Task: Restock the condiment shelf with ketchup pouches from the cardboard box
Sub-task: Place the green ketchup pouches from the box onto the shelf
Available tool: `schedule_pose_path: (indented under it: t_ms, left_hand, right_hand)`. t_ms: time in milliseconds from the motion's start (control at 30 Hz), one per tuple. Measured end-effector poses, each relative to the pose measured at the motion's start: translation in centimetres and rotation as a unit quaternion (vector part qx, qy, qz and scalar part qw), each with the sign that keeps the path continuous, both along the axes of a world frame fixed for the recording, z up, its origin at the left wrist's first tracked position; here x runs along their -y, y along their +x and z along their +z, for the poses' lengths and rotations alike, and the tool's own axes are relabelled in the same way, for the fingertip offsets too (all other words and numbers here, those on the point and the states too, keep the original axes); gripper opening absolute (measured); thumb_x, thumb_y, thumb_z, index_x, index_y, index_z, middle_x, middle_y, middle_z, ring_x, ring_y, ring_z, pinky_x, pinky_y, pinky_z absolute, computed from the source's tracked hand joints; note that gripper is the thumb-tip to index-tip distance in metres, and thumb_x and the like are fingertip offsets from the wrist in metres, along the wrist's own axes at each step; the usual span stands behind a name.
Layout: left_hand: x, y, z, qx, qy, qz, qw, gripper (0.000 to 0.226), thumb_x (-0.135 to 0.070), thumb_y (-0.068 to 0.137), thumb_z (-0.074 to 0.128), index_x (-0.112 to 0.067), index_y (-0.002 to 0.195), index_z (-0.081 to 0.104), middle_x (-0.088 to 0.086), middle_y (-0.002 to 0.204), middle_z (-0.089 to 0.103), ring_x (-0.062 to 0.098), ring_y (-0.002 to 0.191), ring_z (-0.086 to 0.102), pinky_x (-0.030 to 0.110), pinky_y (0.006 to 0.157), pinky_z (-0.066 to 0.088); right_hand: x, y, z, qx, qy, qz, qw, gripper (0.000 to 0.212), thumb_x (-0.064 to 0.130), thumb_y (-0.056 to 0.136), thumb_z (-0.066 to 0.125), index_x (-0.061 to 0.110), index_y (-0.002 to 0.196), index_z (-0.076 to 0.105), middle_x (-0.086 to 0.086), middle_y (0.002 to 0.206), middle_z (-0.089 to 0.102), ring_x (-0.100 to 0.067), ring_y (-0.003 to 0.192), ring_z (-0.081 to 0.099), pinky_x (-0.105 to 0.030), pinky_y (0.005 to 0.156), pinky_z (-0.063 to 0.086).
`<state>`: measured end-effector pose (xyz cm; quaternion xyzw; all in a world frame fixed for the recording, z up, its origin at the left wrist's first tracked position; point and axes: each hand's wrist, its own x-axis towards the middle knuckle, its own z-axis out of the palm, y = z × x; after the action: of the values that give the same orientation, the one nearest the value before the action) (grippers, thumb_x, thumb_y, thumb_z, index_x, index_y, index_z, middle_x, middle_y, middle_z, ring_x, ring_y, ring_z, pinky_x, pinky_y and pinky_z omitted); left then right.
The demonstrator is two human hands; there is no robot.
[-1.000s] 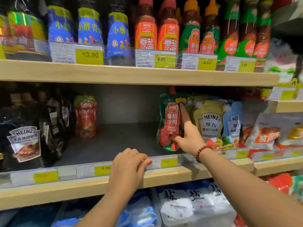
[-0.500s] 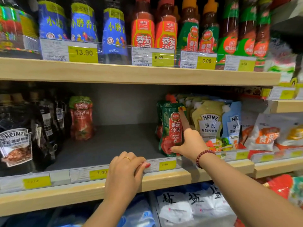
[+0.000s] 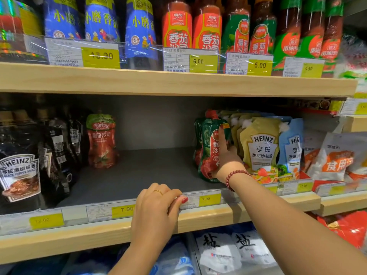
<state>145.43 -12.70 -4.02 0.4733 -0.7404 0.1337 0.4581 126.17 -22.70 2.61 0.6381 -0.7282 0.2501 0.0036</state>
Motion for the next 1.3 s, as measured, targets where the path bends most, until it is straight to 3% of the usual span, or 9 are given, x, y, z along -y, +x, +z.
schedule_pose_path:
  t_ms: [133, 300, 533, 633, 700, 800, 967, 1167, 1300]
  left_hand:
    - [0.1, 0.2, -0.1, 0.012, -0.011, -0.008, 1.0, 0.011, -0.034, 0.081, 0.062, -0.027, 0.078, 0.07, -0.016, 0.063, 0.054, 0.01, 0.06, 0.046, 0.026, 0.057, 0.037]
    - [0.4, 0.3, -0.8, 0.033, -0.027, -0.003, 0.999, 0.005, -0.024, 0.077, 0.073, -0.023, 0.08, 0.069, -0.01, 0.067, 0.055, 0.016, 0.061, 0.048, 0.031, 0.055, 0.041]
    - [0.3, 0.1, -0.8, 0.042, -0.037, 0.004, 0.998, 0.005, -0.023, 0.081, 0.07, -0.02, 0.079, 0.068, -0.007, 0.065, 0.054, 0.018, 0.061, 0.046, 0.031, 0.054, 0.039]
    - [0.1, 0.1, -0.9, 0.044, -0.029, 0.012, 0.999, 0.006, -0.019, 0.079, 0.074, -0.019, 0.08, 0.068, -0.006, 0.066, 0.056, 0.019, 0.061, 0.047, 0.03, 0.055, 0.037]
    - [-0.3, 0.0, -0.6, 0.051, -0.018, 0.023, 0.998, 0.01, -0.015, 0.074, 0.077, -0.017, 0.077, 0.069, -0.002, 0.065, 0.057, 0.023, 0.06, 0.049, 0.032, 0.055, 0.037]
    - [-1.2, -0.6, 0.2, 0.052, -0.002, 0.053, 0.997, 0.009, -0.016, 0.072, 0.079, -0.013, 0.076, 0.072, 0.005, 0.067, 0.063, 0.03, 0.065, 0.056, 0.038, 0.056, 0.043]
    - [-3.8, -0.9, -0.4, 0.017, 0.001, 0.0, 1.0, 0.027, -0.018, 0.079, 0.074, -0.009, 0.104, 0.071, 0.009, 0.099, 0.067, 0.034, 0.092, 0.058, 0.042, 0.072, 0.05]
    - [-8.6, -0.8, -6.5, 0.036, 0.04, -0.036, 0.998, 0.025, -0.016, 0.079, 0.066, -0.012, 0.103, 0.07, 0.009, 0.105, 0.064, 0.034, 0.093, 0.057, 0.041, 0.074, 0.048]
    - [-11.9, -0.1, -12.3, 0.062, 0.148, -0.054, 0.986, 0.027, -0.015, 0.079, 0.069, -0.012, 0.106, 0.069, 0.009, 0.105, 0.062, 0.034, 0.097, 0.057, 0.041, 0.075, 0.051]
  right_hand:
    - [1.1, -0.5, -0.5, -0.011, -0.028, 0.01, 0.999, 0.129, 0.012, 0.074, 0.074, 0.042, 0.129, -0.039, -0.025, 0.14, 0.03, -0.036, 0.105, 0.058, -0.043, 0.089, 0.049]
    - [1.9, -0.9, -1.1, -0.001, -0.048, 0.013, 0.999, 0.129, 0.015, 0.073, 0.075, 0.044, 0.131, -0.037, -0.022, 0.138, 0.034, -0.036, 0.105, 0.059, -0.043, 0.088, 0.048]
    - [0.2, -1.0, 0.4, -0.016, 0.017, 0.023, 0.999, 0.119, 0.014, 0.078, 0.069, 0.04, 0.136, -0.031, -0.02, 0.141, 0.033, -0.034, 0.111, 0.055, -0.043, 0.092, 0.047]
    - [-2.4, -1.3, 1.0, -0.02, 0.03, 0.028, 0.999, 0.086, 0.014, 0.081, 0.063, 0.021, 0.147, 0.009, -0.015, 0.124, 0.049, -0.032, 0.104, 0.057, -0.038, 0.088, 0.05]
    - [-5.1, -1.5, 0.8, -0.013, 0.005, 0.041, 0.999, 0.055, 0.017, 0.082, 0.061, 0.011, 0.132, 0.039, -0.011, 0.106, 0.057, -0.029, 0.091, 0.058, -0.035, 0.078, 0.052]
    - [-9.3, -1.9, -0.5, 0.015, -0.044, 0.1, 0.994, 0.063, 0.024, 0.083, 0.064, 0.019, 0.137, 0.031, -0.01, 0.12, 0.051, -0.028, 0.106, 0.055, -0.039, 0.086, 0.05]
    - [-17.1, -3.4, -6.0, 0.052, -0.098, 0.173, 0.979, 0.059, 0.026, 0.084, 0.062, 0.023, 0.138, 0.037, -0.002, 0.126, 0.05, -0.021, 0.117, 0.047, -0.034, 0.095, 0.043]
    - [-23.4, -6.0, -16.7, 0.046, 0.067, 0.145, 0.986, 0.068, 0.031, 0.085, 0.063, 0.027, 0.143, 0.028, -0.002, 0.14, 0.038, -0.02, 0.13, 0.036, -0.032, 0.101, 0.035]
    - [-25.9, -7.0, -22.4, 0.07, 0.181, 0.118, 0.974, 0.085, 0.034, 0.081, 0.065, 0.036, 0.146, 0.011, -0.006, 0.149, 0.024, -0.025, 0.137, 0.026, -0.039, 0.108, 0.034]
